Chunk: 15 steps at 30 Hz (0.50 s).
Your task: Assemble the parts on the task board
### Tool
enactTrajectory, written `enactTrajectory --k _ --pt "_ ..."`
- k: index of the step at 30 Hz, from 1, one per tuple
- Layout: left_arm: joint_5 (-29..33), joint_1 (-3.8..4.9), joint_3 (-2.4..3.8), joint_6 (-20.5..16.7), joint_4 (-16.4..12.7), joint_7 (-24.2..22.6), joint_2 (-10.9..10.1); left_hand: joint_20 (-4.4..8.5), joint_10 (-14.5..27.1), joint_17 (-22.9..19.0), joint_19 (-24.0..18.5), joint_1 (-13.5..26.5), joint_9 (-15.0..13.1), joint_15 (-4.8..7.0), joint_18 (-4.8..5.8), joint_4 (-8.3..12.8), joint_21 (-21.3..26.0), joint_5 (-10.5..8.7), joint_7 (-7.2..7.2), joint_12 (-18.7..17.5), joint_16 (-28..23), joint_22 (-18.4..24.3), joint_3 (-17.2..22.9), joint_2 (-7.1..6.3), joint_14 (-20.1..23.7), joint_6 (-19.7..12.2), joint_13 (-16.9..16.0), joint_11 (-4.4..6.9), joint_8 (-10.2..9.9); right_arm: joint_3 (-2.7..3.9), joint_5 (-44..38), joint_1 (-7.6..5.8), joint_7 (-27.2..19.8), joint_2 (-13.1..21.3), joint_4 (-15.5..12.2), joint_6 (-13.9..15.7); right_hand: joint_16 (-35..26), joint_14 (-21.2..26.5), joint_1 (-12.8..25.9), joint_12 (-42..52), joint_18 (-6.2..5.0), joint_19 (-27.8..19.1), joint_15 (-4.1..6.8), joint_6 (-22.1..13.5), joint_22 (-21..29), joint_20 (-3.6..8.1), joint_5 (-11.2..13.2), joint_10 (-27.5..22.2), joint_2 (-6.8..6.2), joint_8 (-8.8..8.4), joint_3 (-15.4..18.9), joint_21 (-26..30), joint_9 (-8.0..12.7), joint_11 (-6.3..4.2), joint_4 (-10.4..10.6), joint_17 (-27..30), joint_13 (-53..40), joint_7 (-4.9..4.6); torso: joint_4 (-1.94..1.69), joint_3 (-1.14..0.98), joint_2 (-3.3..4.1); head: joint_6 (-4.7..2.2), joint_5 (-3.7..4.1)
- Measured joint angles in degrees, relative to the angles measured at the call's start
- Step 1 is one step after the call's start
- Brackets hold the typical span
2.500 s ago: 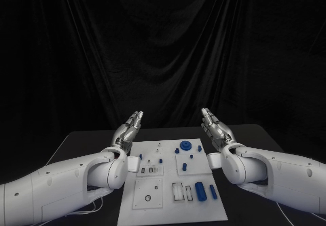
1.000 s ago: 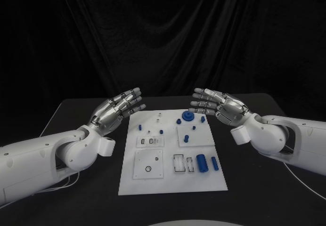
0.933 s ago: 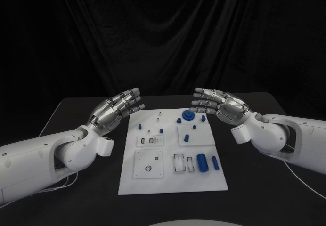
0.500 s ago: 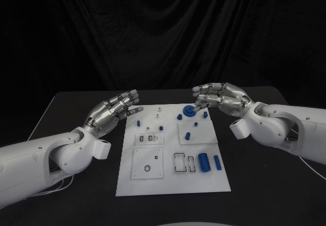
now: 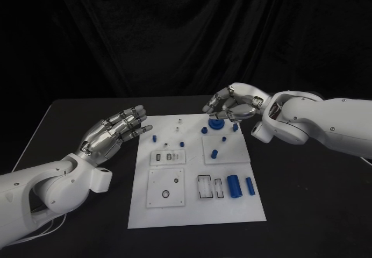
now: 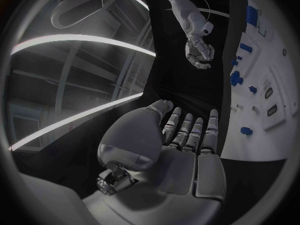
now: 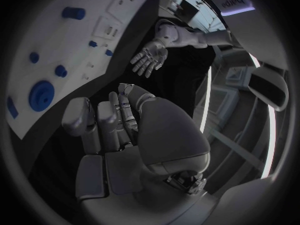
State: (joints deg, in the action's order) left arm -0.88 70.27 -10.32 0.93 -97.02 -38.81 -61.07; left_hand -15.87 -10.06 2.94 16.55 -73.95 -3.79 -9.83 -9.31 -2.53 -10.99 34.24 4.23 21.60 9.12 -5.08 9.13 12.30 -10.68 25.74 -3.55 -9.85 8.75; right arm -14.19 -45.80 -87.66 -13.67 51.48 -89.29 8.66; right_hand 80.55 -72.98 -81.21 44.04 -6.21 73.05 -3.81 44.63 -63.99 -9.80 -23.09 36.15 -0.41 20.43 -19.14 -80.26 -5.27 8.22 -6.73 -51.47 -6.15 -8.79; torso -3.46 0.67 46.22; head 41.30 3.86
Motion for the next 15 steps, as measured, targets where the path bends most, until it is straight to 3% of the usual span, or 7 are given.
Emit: enactTrajectory --k 2,5,8,10,15 --pt "-0.05 0.0 0.04 -0.15 -0.39 -0.01 -0.35 0.0 -0.28 0.0 0.0 0.23 -0.07 0.0 0.01 -0.15 0.0 0.0 -0.01 0.38 0.24 0.0 0.15 -0.23 0.0 0.4 -0.01 -0.28 0.0 0.01 -6.15 -0.56 2.98 -0.52 -0.2 0.31 0.53 -1.06 0.37 -1.04 0.0 1.11 0.1 0.33 -1.89 0.08 0.28 0.64 -0.88 -0.47 -1.95 -0.98 -0.11 -0.18 -0.21 -1.34 0.35 0.06 -0.1 0.03 0.45 -0.38 -0.16" --pt "-0.11 0.0 0.1 -0.38 -1.0 -0.01 -0.96 0.0 -0.29 0.0 0.0 0.23 -0.08 0.0 0.0 0.0 0.0 0.0 -0.01 0.38 0.24 0.0 0.31 -0.23 0.0 0.39 -0.04 -0.29 0.0 -0.01 -15.91 -1.06 7.4 -1.53 -0.41 0.84 2.5 -4.81 1.73 -2.98 1.88 5.27 0.7 1.81 -7.99 0.3 4.45 3.02 -2.34 -1.54 -5.4 -3.61 -0.59 -0.43 -0.34 -6.82 0.96 0.74 -0.25 0.11 1.04 -0.97 -0.28" --pt "-0.16 0.04 0.19 -0.56 -1.5 -0.02 -1.55 0.0 -0.3 0.0 0.0 0.38 -0.08 0.0 0.01 0.0 0.0 0.0 -0.01 0.38 0.24 0.0 0.31 -0.08 0.0 0.39 -0.04 -0.29 0.0 -0.01 -24.78 -1.4 10.89 -2.55 -0.52 1.48 3.65 -7.57 2.82 -5.51 2.29 8.53 1.41 2.68 -10.73 1.14 6.79 5.15 -4.28 -3.19 -7.46 -5.46 -0.92 -1.08 0.28 -10.83 1.7 1.33 -0.41 0.24 1.88 -1.8 -0.18" --pt "-0.17 0.04 0.17 -0.69 -1.84 -0.03 -1.99 0.0 -0.3 -0.01 0.0 0.44 -0.08 0.0 0.01 0.0 0.0 0.0 -0.02 0.37 0.24 0.01 0.31 -0.01 0.0 0.39 -0.04 -0.29 0.0 -0.01 -30.3 -1.42 12.99 -3.12 -0.69 1.83 3.8 -8.55 3.5 -6.65 3.13 9.54 1.77 3.31 -10.96 1.51 7.86 5.97 -4.96 -3.98 -7.92 -6.08 -1.17 -1.36 0.73 -12.4 1.91 1.82 -0.51 0.32 2.39 -2.06 -0.07" --pt "-0.2 0.04 0.15 -0.81 -2.58 -0.03 -2.69 0.0 -0.3 -0.01 -0.01 0.48 -0.07 0.0 0.01 0.0 0.0 0.0 -0.02 0.37 0.24 0.01 0.31 0.02 0.0 0.39 -0.04 -0.29 0.0 -0.04 -40.88 -1.43 16.76 -3.58 -1.47 2.51 4.31 -9.88 4.62 -8.63 3.12 10.63 2.31 3.38 -10.96 1.81 9.86 6.26 -6.57 -5.36 -7.11 -6.5 -1.56 -1.44 1.69 -14.99 1.97 2.73 -0.59 0.62 3.11 -2.56 0.14"
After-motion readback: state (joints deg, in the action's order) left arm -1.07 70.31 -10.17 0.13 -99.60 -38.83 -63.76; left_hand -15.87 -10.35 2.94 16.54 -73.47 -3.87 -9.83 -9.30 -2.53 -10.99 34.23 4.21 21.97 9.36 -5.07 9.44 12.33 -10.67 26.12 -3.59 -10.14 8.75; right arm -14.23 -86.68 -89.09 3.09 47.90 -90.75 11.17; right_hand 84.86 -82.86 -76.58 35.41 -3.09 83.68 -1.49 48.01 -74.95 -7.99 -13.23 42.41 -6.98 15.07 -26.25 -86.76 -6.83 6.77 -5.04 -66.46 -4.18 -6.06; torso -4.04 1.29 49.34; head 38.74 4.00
